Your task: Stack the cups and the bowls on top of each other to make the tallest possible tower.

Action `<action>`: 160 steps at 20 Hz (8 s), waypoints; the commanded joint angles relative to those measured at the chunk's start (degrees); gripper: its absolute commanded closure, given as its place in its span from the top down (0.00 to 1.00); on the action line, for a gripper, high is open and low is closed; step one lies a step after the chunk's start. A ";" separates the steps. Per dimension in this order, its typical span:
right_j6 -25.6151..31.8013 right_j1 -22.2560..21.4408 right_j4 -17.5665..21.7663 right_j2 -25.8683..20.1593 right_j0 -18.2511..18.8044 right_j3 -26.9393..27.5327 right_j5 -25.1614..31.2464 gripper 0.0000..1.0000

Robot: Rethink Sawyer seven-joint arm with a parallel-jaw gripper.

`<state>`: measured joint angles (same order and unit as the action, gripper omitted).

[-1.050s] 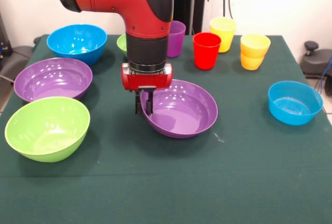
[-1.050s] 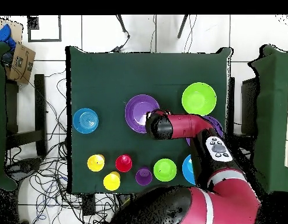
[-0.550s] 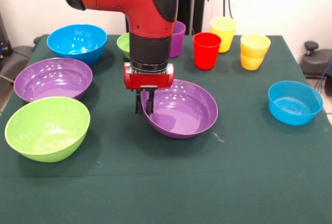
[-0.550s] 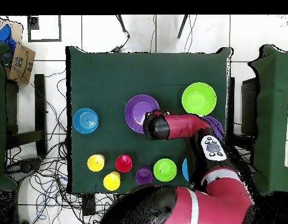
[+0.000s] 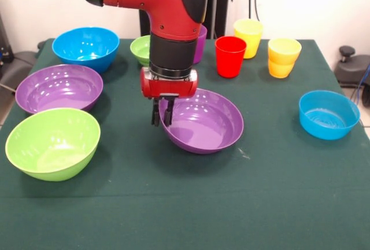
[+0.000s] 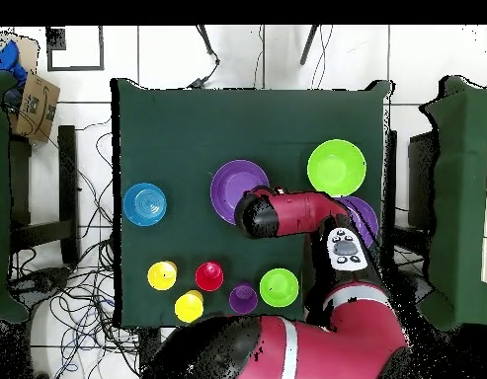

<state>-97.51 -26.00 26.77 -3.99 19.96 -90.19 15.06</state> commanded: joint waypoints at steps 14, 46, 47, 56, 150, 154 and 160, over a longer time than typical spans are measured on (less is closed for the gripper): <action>-1.67 10.60 5.10 0.19 -1.20 -1.62 -4.58 0.00; 1.27 7.69 0.39 -7.04 4.52 -4.95 5.35 1.00; 1.25 7.54 0.33 -7.28 4.63 -5.25 5.37 1.00; 2.22 5.33 -1.19 -10.65 6.17 -7.25 8.37 1.00; 2.39 4.04 -1.48 -10.09 2.49 4.89 12.68 1.00; 3.71 1.73 -2.33 -11.10 3.40 4.66 15.84 1.00; 3.73 0.40 -2.69 -11.98 3.29 5.38 18.28 1.00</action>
<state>-97.50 -24.82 25.77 -10.02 23.15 -88.09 26.18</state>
